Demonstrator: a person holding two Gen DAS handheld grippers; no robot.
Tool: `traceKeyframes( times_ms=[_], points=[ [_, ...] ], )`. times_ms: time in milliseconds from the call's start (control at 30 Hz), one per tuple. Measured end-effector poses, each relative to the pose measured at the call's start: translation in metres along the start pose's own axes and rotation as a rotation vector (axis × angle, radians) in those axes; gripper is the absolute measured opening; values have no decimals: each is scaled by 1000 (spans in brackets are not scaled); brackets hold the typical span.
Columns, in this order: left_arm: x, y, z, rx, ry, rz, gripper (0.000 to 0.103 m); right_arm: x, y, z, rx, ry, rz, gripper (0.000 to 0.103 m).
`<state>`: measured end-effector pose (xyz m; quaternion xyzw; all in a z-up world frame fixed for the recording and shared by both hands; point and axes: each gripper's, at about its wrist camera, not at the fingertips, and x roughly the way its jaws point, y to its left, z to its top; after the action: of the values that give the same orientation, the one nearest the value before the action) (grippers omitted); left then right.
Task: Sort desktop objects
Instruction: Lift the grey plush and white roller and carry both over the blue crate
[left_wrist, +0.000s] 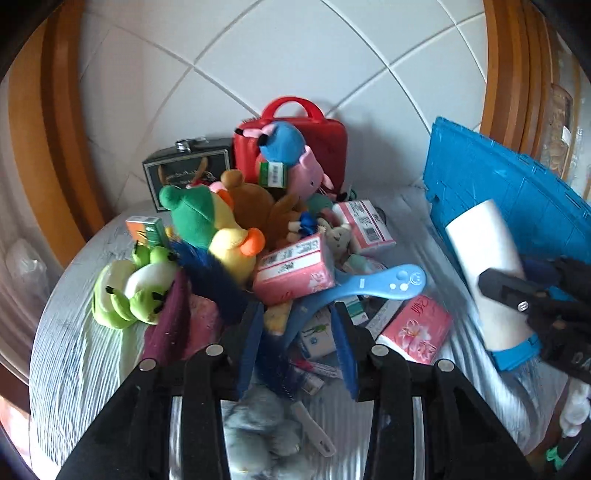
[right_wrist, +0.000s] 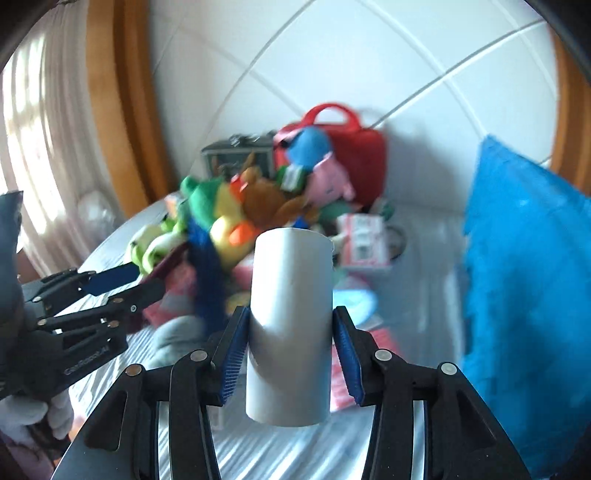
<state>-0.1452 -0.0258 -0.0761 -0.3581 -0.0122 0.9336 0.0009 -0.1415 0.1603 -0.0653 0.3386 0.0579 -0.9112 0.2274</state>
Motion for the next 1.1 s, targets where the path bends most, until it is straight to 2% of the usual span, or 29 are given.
traceKeyframes(
  times_ms=[67, 133, 400, 667, 800, 933, 1000, 1100],
  points=[
    [10, 3, -6, -23, 35, 18, 43, 1, -8, -8, 7, 19, -12, 45],
    [24, 9, -19, -31, 95, 49, 69, 10, -14, -19, 24, 58, 4, 45],
    [69, 52, -89, -50, 314, 173, 71, 85, -9, -97, 51, 320, 73, 45],
    [129, 66, -131, -61, 491, 173, 71, 138, 6, -142, 38, 482, 70, 45],
    [139, 72, -135, -110, 490, 129, 75, 147, 9, -147, 40, 507, 50, 46],
    [146, 83, -141, -169, 511, 100, 95, 151, 9, -148, 42, 524, 30, 50],
    [148, 87, -145, -184, 512, 82, 99, 154, 9, -150, 47, 534, 18, 51],
    [146, 84, -147, -161, 494, 76, 100, 159, 9, -155, 51, 558, 9, 51]
  ],
)
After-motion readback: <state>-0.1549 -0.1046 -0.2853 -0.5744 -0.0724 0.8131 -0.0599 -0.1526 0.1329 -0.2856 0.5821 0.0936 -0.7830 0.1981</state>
